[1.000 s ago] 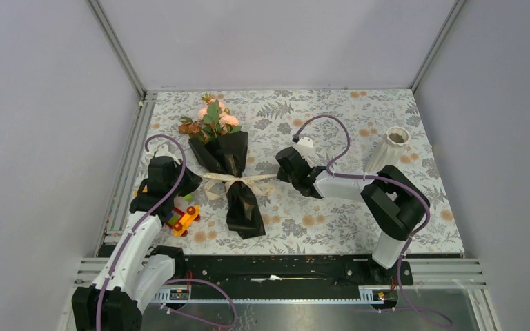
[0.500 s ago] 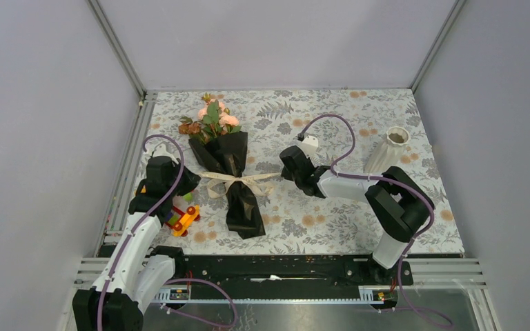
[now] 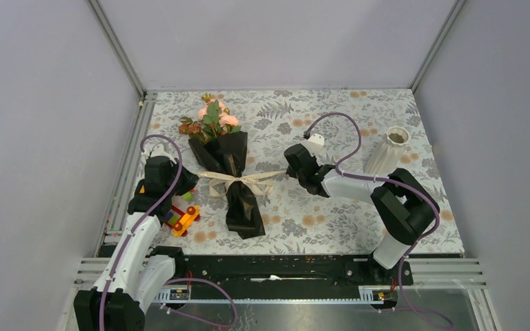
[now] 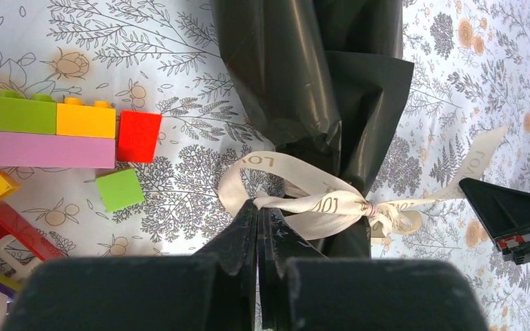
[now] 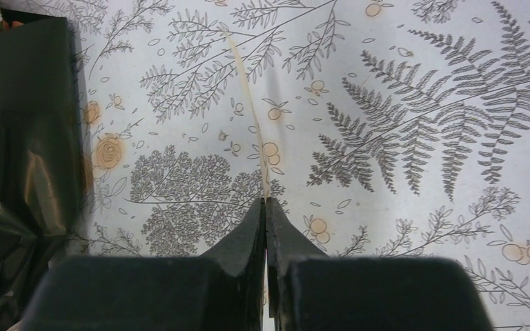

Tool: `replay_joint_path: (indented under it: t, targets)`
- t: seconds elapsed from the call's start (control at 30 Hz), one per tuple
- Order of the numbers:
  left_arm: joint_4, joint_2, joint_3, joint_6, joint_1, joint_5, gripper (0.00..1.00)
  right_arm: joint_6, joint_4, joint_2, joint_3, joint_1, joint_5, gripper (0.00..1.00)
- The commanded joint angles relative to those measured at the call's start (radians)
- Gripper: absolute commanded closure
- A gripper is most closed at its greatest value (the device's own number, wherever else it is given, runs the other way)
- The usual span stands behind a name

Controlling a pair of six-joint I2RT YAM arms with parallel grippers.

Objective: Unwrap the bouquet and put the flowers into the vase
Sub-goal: Untie the ribbon from the wrapping paper.

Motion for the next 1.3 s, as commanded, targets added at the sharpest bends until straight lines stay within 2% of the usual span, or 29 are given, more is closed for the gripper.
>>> replay_joint_path:
  t: [0.0,0.67,1.27]
  targets:
    - [0.025,-0.020,0.056,0.011,0.018,-0.004,1.00,-0.026,-0.014,-0.048,-0.015,-0.021,0.080,1.00]
    - [-0.008,-0.025,0.091,0.035,0.059,-0.003,1.00,-0.058,-0.034,-0.083,-0.024,-0.054,0.100,1.00]
    - [-0.033,-0.023,0.137,0.058,0.099,0.009,1.00,-0.172,-0.079,-0.142,0.020,-0.069,0.150,1.00]
